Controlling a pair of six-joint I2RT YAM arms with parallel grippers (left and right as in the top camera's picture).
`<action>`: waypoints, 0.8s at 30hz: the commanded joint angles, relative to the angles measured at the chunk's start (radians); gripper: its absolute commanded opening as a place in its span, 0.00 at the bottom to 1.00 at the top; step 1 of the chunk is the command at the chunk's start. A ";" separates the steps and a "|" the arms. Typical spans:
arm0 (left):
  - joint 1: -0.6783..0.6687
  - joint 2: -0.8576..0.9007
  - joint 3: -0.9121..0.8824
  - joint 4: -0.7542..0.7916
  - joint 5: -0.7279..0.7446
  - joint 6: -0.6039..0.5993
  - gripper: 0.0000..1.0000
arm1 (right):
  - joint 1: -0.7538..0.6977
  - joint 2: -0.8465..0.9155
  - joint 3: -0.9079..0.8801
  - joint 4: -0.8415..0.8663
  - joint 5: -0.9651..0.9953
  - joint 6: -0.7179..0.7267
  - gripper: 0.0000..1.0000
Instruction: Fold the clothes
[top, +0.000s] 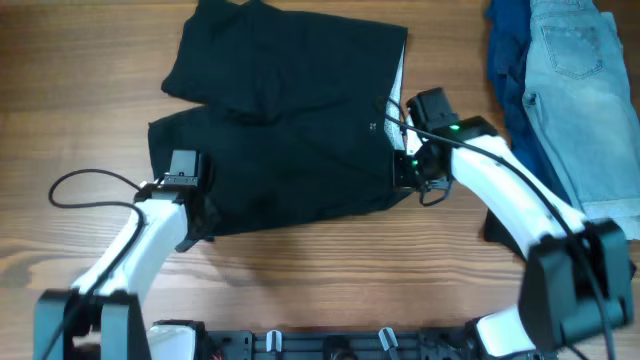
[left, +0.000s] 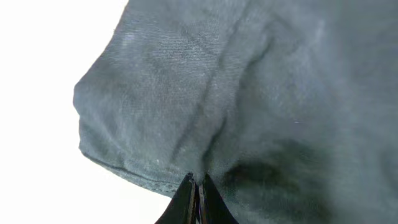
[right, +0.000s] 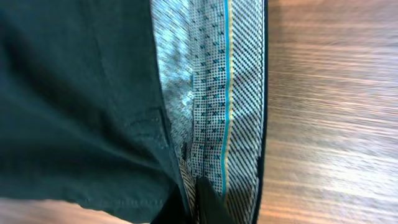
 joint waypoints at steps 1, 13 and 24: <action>-0.002 -0.115 0.060 -0.059 -0.008 0.019 0.04 | -0.007 -0.092 -0.006 -0.028 0.000 -0.018 0.04; -0.003 -0.501 0.071 -0.245 0.040 0.015 0.04 | -0.007 -0.234 -0.006 -0.193 -0.010 -0.007 0.04; -0.048 -0.732 0.091 -0.190 0.034 0.060 0.04 | -0.007 -0.358 -0.007 -0.132 -0.022 0.035 0.04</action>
